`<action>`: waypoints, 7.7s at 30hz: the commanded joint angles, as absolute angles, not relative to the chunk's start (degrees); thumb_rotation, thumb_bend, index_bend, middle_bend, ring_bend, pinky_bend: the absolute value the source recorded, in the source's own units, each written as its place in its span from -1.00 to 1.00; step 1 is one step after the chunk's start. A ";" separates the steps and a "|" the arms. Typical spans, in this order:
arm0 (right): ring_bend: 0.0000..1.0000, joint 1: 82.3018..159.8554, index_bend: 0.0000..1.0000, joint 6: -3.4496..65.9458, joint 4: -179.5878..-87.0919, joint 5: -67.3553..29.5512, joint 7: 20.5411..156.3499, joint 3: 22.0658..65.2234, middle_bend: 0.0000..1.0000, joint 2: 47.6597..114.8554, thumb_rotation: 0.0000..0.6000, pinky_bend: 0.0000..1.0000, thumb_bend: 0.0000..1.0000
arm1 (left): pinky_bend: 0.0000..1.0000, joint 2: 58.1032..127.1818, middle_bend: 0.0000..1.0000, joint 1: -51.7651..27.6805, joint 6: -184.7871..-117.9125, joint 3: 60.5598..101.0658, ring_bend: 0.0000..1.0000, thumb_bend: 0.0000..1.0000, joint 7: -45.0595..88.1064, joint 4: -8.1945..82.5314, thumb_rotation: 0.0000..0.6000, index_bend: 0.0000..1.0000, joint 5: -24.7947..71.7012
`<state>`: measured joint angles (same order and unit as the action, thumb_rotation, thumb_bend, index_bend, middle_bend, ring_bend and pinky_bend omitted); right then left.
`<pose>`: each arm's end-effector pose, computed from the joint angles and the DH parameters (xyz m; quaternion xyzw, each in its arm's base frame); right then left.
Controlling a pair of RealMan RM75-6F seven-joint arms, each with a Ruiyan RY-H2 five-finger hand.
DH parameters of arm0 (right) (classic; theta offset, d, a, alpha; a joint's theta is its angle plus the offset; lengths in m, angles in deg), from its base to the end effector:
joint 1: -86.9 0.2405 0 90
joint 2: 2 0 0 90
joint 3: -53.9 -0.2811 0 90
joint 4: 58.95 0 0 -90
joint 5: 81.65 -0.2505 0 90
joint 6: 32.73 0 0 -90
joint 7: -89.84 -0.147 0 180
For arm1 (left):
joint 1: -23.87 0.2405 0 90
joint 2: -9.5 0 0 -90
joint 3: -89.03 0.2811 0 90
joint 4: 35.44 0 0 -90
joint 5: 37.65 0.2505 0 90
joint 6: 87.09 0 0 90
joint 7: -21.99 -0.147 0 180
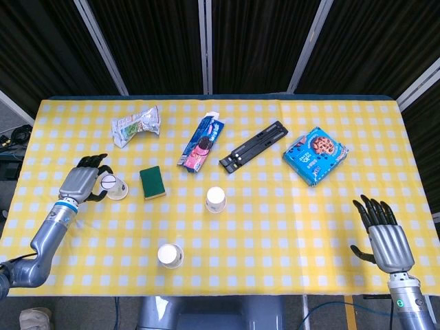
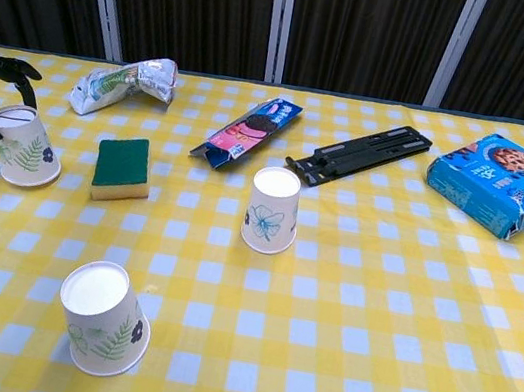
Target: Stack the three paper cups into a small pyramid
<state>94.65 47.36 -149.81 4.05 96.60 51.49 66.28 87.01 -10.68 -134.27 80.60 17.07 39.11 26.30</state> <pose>-0.3428 -0.2040 0.0965 0.6365 -0.3780 0.3545 0.5713 -0.3112 0.3885 0.0312 -0.6867 -0.4505 -0.2810 0.4964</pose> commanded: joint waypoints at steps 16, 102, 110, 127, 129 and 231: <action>-1.00 94.32 -1.00 48.26 -150.42 4.34 97.43 51.50 -1.00 66.13 1.00 -1.00 -0.87 | -1.00 75.01 -1.00 -4.91 -150.65 86.26 -1.00 -0.11 21.01 60.33 1.00 -0.24 48.70; -1.00 94.58 -1.00 47.16 -150.73 3.27 96.74 51.09 -1.00 65.78 1.00 -1.00 -0.87 | -1.00 82.06 -1.00 1.07 -156.10 97.47 -1.00 -0.50 15.39 61.33 1.00 -1.00 59.13; -1.00 97.08 -0.99 43.02 -152.81 0.52 96.14 49.37 -1.00 64.95 1.00 -1.00 -0.87 | -1.00 77.22 -1.00 6.02 -164.85 97.71 -1.00 -0.50 19.53 58.24 1.00 -1.00 58.97; -1.00 114.63 -0.76 24.77 -161.60 -12.86 104.51 39.33 -1.00 70.64 1.00 -1.00 -0.86 | -1.00 74.08 -1.00 9.75 -170.18 94.23 -1.00 -0.50 23.23 56.92 1.00 -1.00 55.93; -1.00 117.17 -0.72 22.34 -161.81 -16.01 105.04 38.08 -1.00 72.40 1.00 -1.00 -0.83 | -1.00 74.03 -1.00 9.79 -170.24 94.03 -1.00 -0.50 23.62 56.85 1.00 -1.00 56.05; -1.00 133.78 -0.16 21.75 -179.31 -21.59 105.01 43.09 -0.92 74.98 1.00 -1.00 -0.24 | -1.00 74.28 -1.00 8.56 -163.56 93.47 -1.00 -0.50 23.90 56.90 1.00 -1.00 58.57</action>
